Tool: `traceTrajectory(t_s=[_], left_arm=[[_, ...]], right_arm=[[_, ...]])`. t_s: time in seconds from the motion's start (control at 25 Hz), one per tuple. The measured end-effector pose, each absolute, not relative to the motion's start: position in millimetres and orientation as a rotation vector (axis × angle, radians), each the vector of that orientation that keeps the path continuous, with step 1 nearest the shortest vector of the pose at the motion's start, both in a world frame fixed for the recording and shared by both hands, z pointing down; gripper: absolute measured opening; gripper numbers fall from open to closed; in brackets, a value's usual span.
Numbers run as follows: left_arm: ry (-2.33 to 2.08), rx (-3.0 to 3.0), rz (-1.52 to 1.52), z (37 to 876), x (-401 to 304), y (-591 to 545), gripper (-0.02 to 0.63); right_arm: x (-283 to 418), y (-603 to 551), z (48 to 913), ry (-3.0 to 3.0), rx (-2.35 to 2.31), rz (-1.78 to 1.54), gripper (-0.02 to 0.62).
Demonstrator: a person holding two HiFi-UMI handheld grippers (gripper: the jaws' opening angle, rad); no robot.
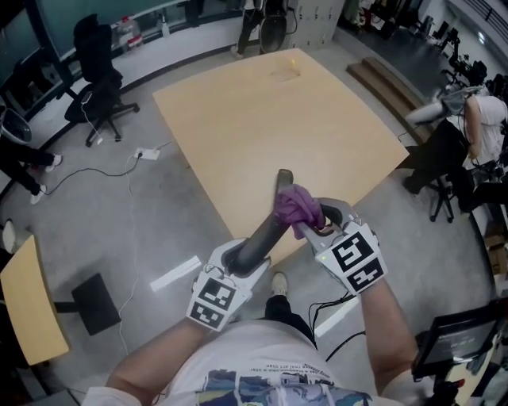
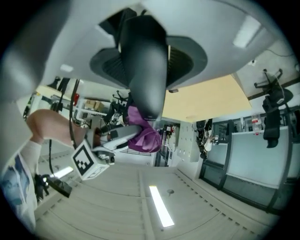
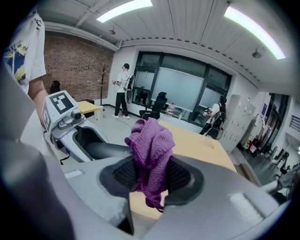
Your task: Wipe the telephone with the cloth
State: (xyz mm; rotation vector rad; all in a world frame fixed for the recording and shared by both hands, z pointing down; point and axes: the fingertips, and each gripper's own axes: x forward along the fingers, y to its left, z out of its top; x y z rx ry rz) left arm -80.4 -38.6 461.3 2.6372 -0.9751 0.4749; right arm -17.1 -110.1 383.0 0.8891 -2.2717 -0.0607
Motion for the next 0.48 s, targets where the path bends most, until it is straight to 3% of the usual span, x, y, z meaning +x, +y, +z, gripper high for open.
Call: traceTrajectory(t_s=[0.48], left_arm=[[-0.552, 2.098, -0.336, 424.3, -84.0, -58.3, 0.252]], right_arm=[[9.0, -118.6, 365.1, -2.437, 1.160, 0.205, 0.138]])
